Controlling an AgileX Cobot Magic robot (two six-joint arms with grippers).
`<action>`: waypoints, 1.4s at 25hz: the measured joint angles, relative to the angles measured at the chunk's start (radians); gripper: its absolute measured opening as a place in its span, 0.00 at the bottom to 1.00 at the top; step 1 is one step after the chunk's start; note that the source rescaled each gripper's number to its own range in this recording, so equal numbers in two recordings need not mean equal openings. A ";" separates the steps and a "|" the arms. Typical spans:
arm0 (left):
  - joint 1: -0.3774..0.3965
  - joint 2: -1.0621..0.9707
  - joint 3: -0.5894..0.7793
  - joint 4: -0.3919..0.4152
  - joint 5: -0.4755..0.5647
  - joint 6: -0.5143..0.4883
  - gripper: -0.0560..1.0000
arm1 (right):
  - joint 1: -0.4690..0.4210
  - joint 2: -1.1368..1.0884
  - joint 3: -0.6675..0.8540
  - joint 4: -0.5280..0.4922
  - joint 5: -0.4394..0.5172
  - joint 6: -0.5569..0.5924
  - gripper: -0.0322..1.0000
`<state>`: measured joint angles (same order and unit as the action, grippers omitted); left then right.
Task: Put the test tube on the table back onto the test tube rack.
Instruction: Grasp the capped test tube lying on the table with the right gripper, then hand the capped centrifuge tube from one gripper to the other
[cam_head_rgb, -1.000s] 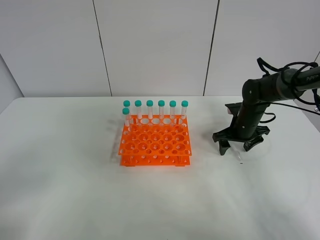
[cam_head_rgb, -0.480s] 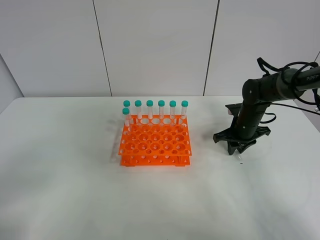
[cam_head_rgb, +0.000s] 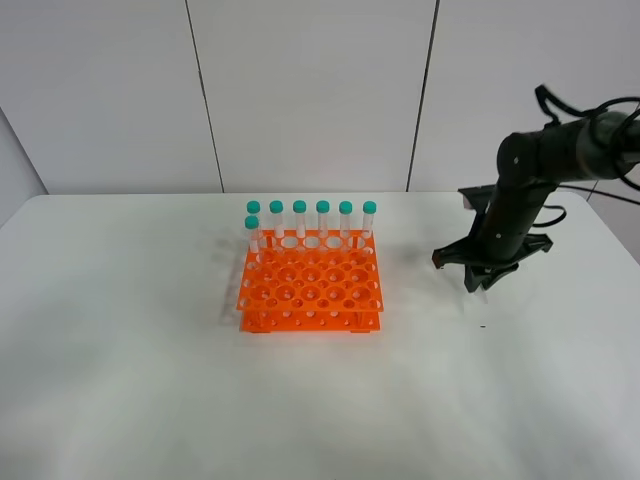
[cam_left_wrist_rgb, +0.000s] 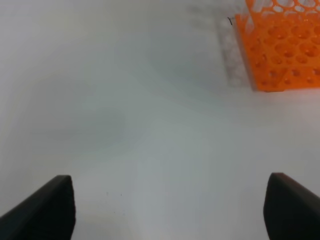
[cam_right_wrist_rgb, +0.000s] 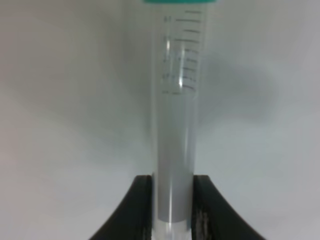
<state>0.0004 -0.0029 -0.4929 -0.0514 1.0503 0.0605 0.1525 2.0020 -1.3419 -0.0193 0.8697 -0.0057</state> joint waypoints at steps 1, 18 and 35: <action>0.000 0.000 0.000 0.000 0.000 0.000 0.98 | 0.000 -0.046 0.000 -0.004 0.015 0.000 0.05; 0.000 0.000 0.000 0.000 0.000 0.000 0.98 | 0.050 -0.764 0.370 0.132 0.089 -0.256 0.05; 0.000 0.000 0.000 -0.007 0.000 0.000 0.98 | 0.053 -0.724 0.553 0.846 0.095 -1.062 0.05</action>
<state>0.0004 -0.0029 -0.4929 -0.0582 1.0503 0.0605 0.2053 1.2778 -0.7884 0.8270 0.9650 -1.0682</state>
